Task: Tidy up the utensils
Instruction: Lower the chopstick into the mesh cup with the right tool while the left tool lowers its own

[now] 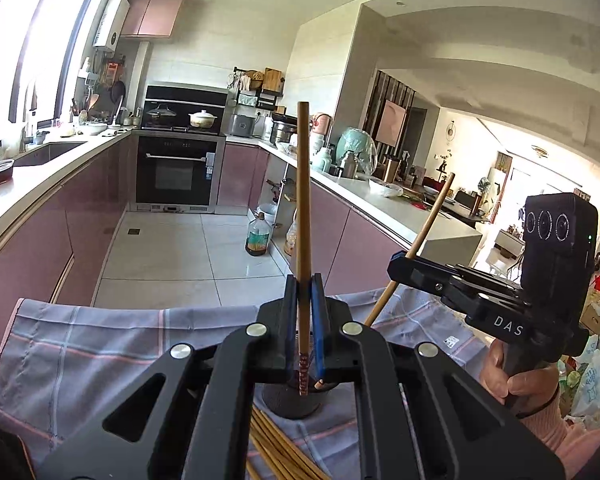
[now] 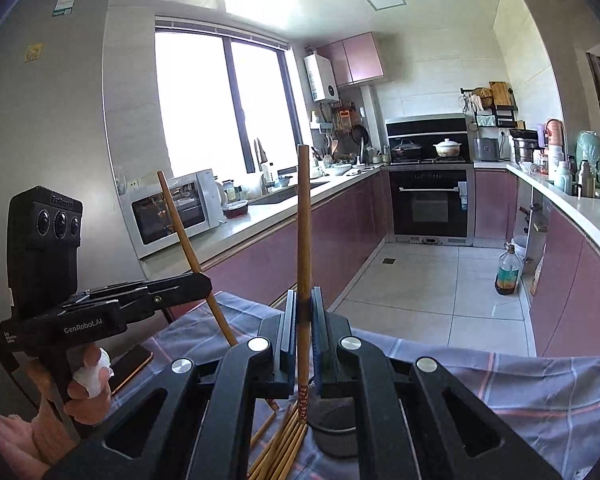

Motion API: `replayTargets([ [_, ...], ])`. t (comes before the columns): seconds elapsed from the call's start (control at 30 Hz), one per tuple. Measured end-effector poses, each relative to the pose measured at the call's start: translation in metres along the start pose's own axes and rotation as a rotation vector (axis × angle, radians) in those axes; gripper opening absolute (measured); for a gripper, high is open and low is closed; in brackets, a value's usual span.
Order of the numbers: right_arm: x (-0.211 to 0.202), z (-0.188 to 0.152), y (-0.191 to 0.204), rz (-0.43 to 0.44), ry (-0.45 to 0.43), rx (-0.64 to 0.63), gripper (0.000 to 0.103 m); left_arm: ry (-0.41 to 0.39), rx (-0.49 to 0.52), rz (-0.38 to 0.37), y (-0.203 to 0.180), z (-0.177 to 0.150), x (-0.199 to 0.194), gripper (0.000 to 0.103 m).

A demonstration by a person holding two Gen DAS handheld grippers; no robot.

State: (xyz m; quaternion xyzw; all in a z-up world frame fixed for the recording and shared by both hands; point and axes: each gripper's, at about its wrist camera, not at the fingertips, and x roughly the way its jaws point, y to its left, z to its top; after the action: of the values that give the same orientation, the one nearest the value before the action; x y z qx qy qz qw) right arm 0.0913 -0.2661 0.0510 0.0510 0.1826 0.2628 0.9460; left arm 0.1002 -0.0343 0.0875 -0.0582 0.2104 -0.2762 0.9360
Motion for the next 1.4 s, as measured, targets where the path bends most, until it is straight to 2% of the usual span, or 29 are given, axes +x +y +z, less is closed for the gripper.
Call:
replayTargets([
  [0.17, 0.014, 0.009, -0.016, -0.046, 0.003, -0.004, 0.005, 0.034, 0.015, 0.007, -0.007, 0.008, 0.031, 0.007],
  [0.47, 0.063, -0.024, -0.031, -0.05, 0.177, 0.028, 0.005, 0.184, 0.027, 0.036, -0.011, -0.019, 0.099, 0.008],
  [0.7, 0.086, -0.037, -0.042, -0.052, 0.288, 0.056, 0.005, 0.244, 0.033, 0.068, -0.006, -0.038, 0.134, 0.008],
  [0.93, 0.093, -0.035, -0.044, -0.066, 0.31, 0.061, 0.006, 0.246, 0.053, 0.085, -0.003, -0.047, 0.147, 0.008],
  [1.1, 0.096, -0.035, -0.043, -0.072, 0.311, 0.073, 0.007, 0.247, 0.057, 0.103, -0.003, -0.05, 0.14, 0.008],
  [1.4, 0.095, -0.035, -0.045, -0.077, 0.301, 0.088, 0.01, 0.214, 0.078, 0.141, -0.005, -0.052, 0.129, 0.019],
])
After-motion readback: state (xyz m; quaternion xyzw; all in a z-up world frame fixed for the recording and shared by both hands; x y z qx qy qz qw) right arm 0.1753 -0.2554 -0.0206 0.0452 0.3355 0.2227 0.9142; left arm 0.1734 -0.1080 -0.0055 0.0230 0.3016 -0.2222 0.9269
